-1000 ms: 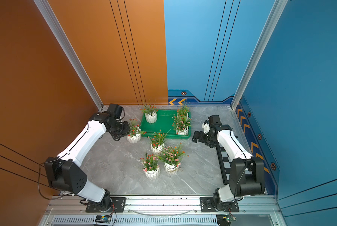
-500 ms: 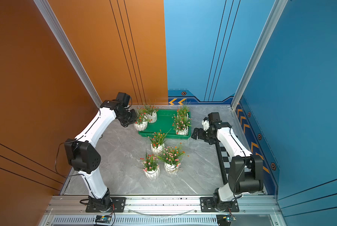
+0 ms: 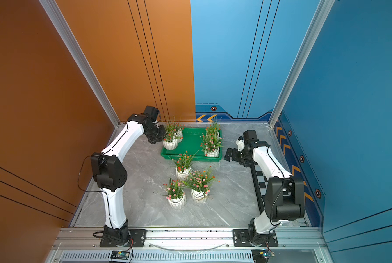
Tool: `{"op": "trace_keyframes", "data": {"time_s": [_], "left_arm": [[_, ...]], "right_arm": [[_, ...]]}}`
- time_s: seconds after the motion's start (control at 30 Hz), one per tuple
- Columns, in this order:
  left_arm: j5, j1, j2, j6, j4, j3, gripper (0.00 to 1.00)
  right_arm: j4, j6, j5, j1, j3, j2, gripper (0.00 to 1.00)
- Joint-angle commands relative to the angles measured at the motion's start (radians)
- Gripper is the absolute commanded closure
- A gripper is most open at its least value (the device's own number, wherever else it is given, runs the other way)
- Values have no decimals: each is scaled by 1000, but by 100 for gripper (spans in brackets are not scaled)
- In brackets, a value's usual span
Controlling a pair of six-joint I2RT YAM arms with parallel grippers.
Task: Put the potted gypsophila into the storage box
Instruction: Place the baby's breath potted plant at the storage box.
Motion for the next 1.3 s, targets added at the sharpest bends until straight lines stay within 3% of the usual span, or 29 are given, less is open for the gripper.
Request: {"op": "trace_keyframes", "data": {"time_s": [0.0, 0.67, 1.27], "left_arm": [[42, -8, 11, -13, 20, 51, 100], [68, -14, 17, -61, 76, -28, 100], [65, -8, -60, -85, 148, -201, 100]], "right_arm": [[2, -16, -3, -7, 29, 15, 0], [7, -25, -5, -22, 22, 35, 0], [7, -23, -7, -24, 8, 25, 0]]}}
